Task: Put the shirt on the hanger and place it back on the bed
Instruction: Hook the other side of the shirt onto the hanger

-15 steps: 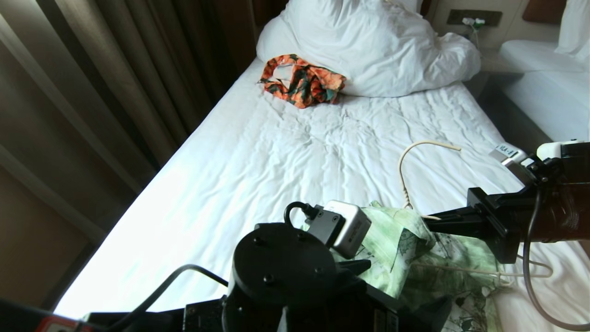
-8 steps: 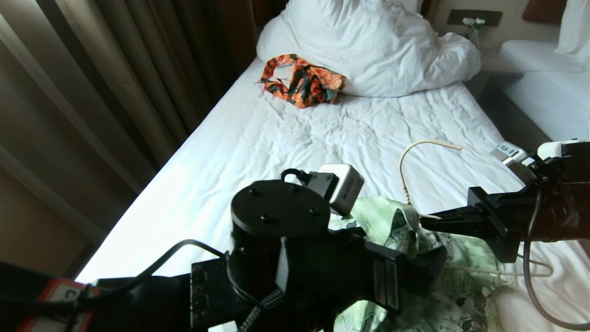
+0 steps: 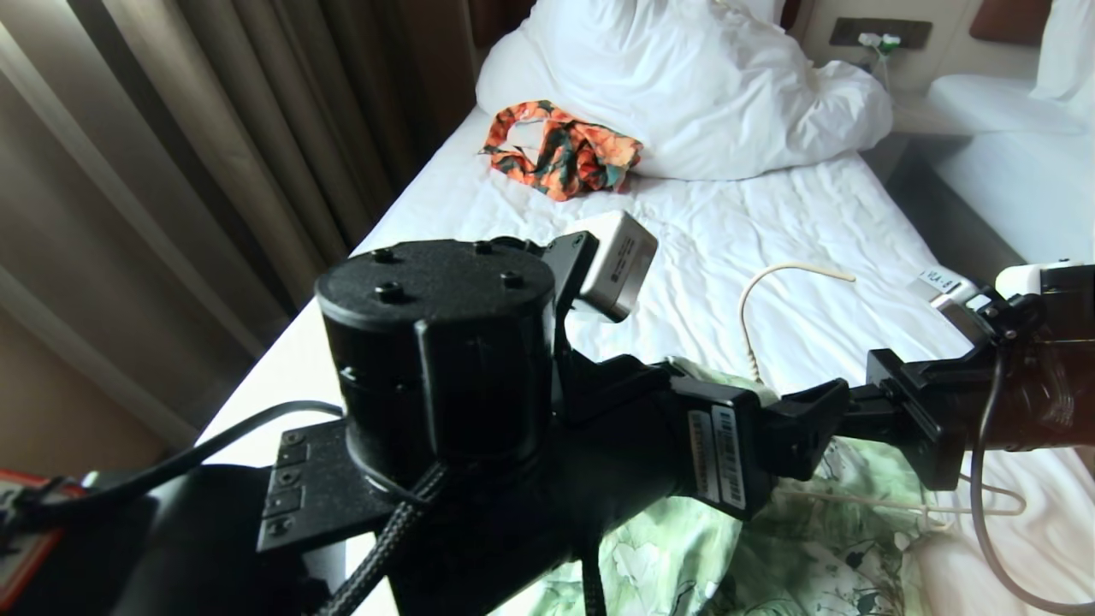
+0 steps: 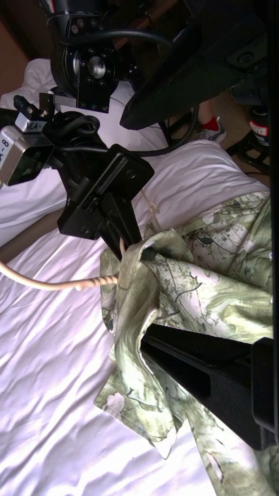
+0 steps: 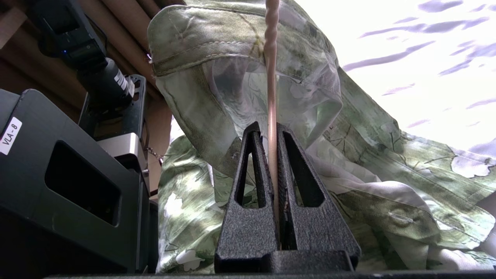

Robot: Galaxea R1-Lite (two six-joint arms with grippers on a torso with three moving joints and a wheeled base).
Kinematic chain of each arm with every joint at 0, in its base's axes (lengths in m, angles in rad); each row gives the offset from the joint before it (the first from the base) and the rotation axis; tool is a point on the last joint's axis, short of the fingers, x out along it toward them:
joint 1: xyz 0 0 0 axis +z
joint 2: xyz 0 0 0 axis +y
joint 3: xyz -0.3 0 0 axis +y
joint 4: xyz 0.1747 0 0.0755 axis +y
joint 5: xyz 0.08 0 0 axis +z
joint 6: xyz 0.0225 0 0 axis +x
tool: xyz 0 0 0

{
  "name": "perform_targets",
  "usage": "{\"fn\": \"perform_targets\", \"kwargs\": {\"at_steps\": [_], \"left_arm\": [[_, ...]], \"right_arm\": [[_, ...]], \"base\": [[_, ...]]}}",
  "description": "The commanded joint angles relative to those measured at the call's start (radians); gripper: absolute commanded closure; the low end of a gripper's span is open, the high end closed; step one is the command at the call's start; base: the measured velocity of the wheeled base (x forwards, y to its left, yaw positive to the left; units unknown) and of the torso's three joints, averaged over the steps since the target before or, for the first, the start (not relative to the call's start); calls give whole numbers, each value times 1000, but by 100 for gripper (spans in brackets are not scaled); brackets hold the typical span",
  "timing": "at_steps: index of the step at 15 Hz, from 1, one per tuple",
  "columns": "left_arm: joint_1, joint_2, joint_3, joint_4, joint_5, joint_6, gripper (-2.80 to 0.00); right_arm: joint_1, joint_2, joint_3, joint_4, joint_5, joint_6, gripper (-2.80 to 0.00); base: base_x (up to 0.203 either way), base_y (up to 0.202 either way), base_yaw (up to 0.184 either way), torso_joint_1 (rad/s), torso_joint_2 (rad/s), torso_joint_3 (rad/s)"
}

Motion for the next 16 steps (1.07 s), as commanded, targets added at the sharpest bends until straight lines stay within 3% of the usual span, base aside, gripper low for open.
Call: {"fn": "perform_targets", "kwargs": {"at_steps": [1, 11, 16], "left_arm": [[-7, 38, -49, 22, -1, -3, -280], [4, 199, -291, 93, -2, 30, -280], [5, 148, -201, 101, 33, 30, -280]], "right_arm": [[1, -1, 2, -2, 7, -3, 0], [-1, 0, 2, -2, 7, -3, 0], [-2, -6, 2, -2, 7, -2, 0]], "base": [[0, 0, 0, 0, 0, 0], [0, 0, 0, 0, 0, 0], [0, 0, 0, 0, 0, 0]]}}
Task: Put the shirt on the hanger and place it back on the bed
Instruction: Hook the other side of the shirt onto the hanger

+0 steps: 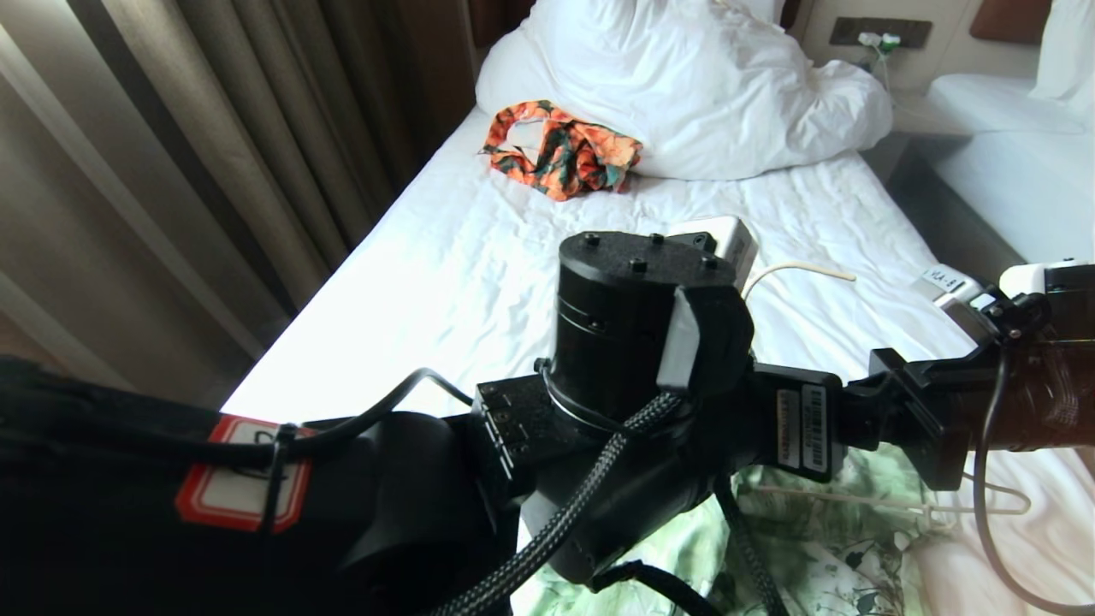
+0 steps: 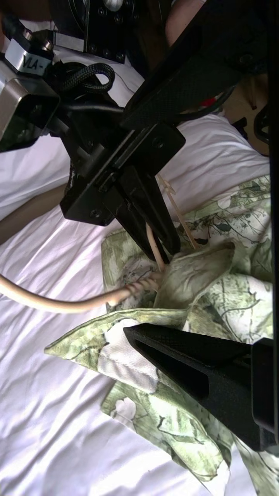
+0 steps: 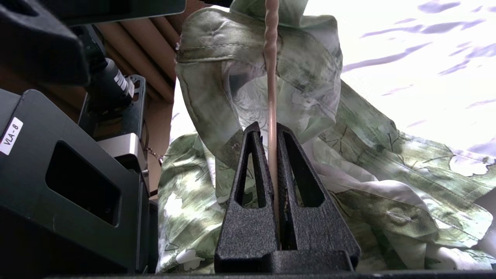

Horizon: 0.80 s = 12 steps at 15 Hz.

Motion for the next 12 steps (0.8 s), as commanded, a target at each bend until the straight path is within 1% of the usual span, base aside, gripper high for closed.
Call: {"fn": "perform_targets", "kwargs": {"at_steps": [1, 3, 6, 10, 11, 12], "left_arm": [[5, -48, 28, -2, 7, 0, -280], [44, -79, 40, 21, 11, 7, -280], [68, -80, 82, 37, 0, 36, -280], [88, -47, 110, 18, -58, 46, -280], [105, -55, 119, 2, -84, 73, -280], [120, -64, 134, -18, -127, 100, -280]], "right_arm": [[-1, 1, 3, -2, 7, -2, 0], [-4, 1, 11, -2, 7, -2, 0], [-3, -2, 10, -2, 7, -2, 0], [-7, -8, 11, -2, 7, -2, 0], [-11, -6, 11, -2, 7, -2, 0], [-15, -3, 11, -2, 7, -2, 0]], "base": [[0, 0, 0, 0, 0, 0], [0, 0, 0, 0, 0, 0], [0, 0, 0, 0, 0, 0], [0, 0, 0, 0, 0, 0], [0, 0, 0, 0, 0, 0], [0, 0, 0, 0, 0, 0]]}}
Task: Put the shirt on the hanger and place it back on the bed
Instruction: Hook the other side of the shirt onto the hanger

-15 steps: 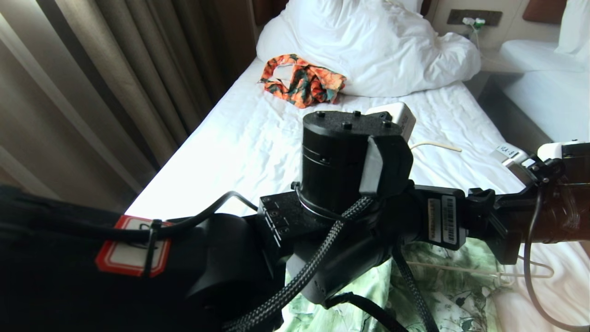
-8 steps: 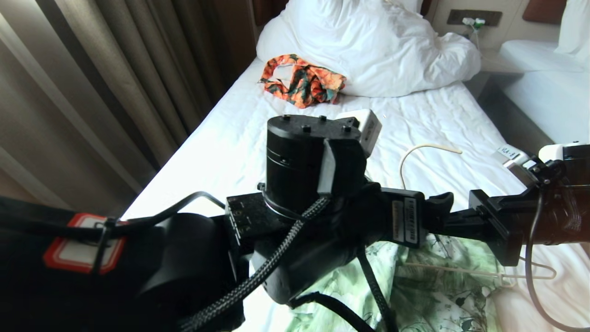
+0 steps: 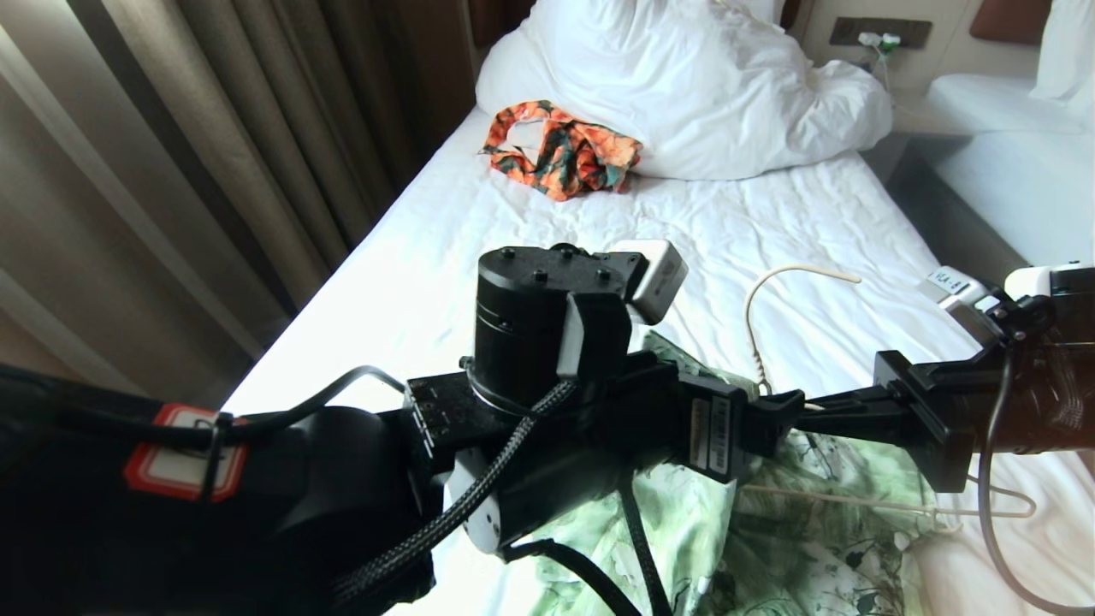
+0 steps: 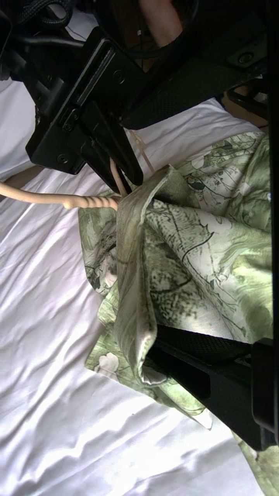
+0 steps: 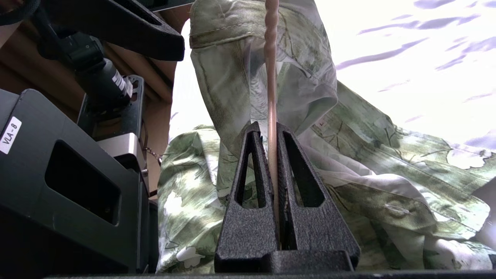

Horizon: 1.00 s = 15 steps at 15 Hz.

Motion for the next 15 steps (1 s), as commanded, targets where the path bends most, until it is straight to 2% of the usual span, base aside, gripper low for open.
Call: {"fn": "perform_targets", "kwargs": {"at_steps": [1, 3, 6, 15], "left_arm": [[21, -11, 23, -32, -44, 31, -280], [29, -11, 52, -60, -72, 114, -280], [63, -36, 88, -93, -113, 191, -280], [96, -68, 183, -115, -164, 326, -280]], "right_arm": [[-4, 4, 0, -2, 7, -4, 0], [-4, 5, 0, -2, 8, -3, 0], [-4, 11, -1, -3, 10, -5, 0], [4, 8, -9, -2, 30, -5, 0]], "base": [[0, 0, 0, 0, 0, 0], [0, 0, 0, 0, 0, 0], [0, 0, 0, 0, 0, 0], [0, 0, 0, 0, 0, 0]]}}
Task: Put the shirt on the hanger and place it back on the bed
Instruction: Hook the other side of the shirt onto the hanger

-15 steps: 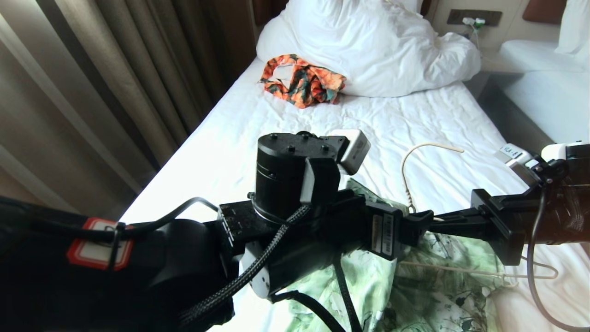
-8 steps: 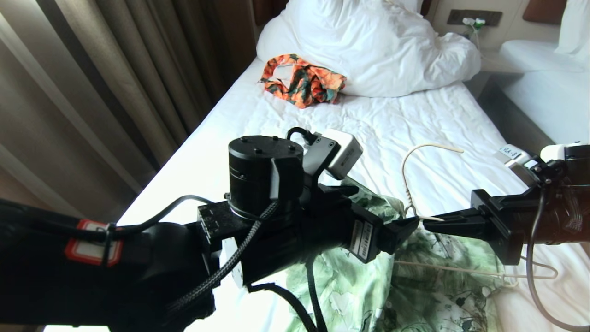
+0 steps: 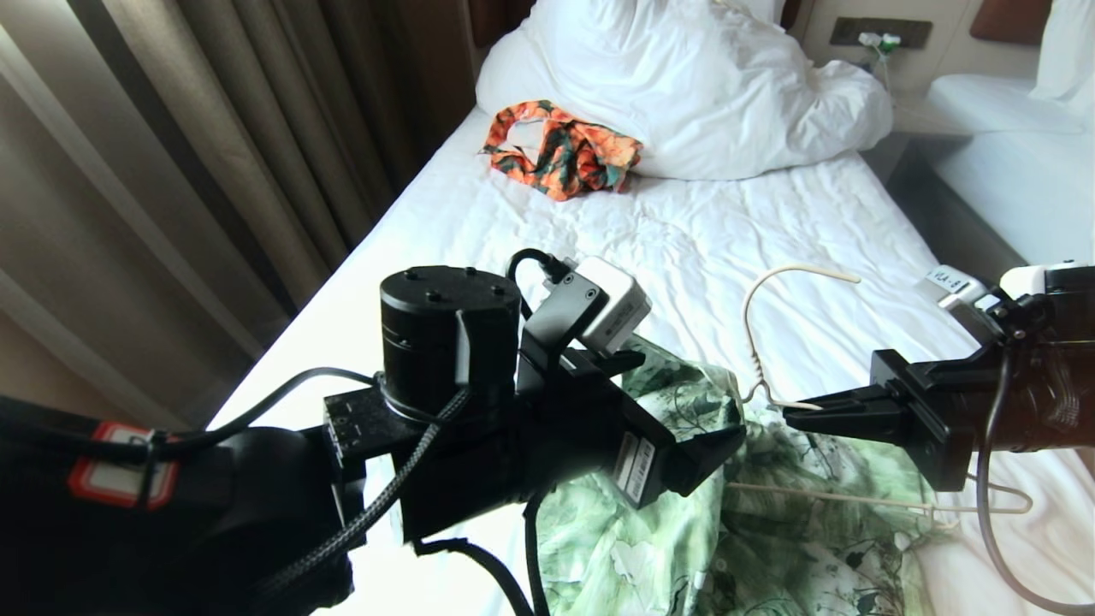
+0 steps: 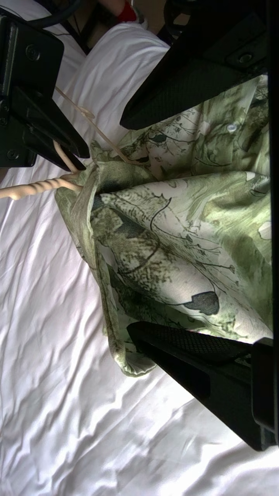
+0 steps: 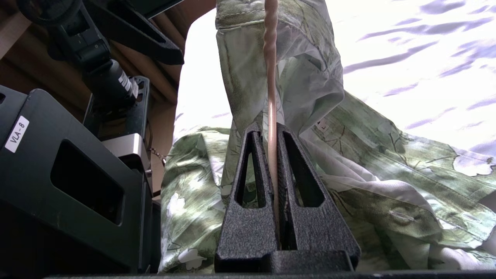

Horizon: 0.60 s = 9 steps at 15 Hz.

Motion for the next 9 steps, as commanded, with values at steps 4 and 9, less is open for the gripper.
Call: {"fn": "perform_targets", "kwargs": {"at_steps": [4, 9], "left_arm": [[27, 46, 25, -40, -20, 76, -280], [78, 94, 20, -63, -27, 112, -280]], "right_arm": [[1, -2, -1, -2, 22, -2, 0], [1, 2, -2, -3, 31, -4, 0]], "base": [[0, 0, 0, 0, 0, 0], [0, 0, 0, 0, 0, 0]]}}
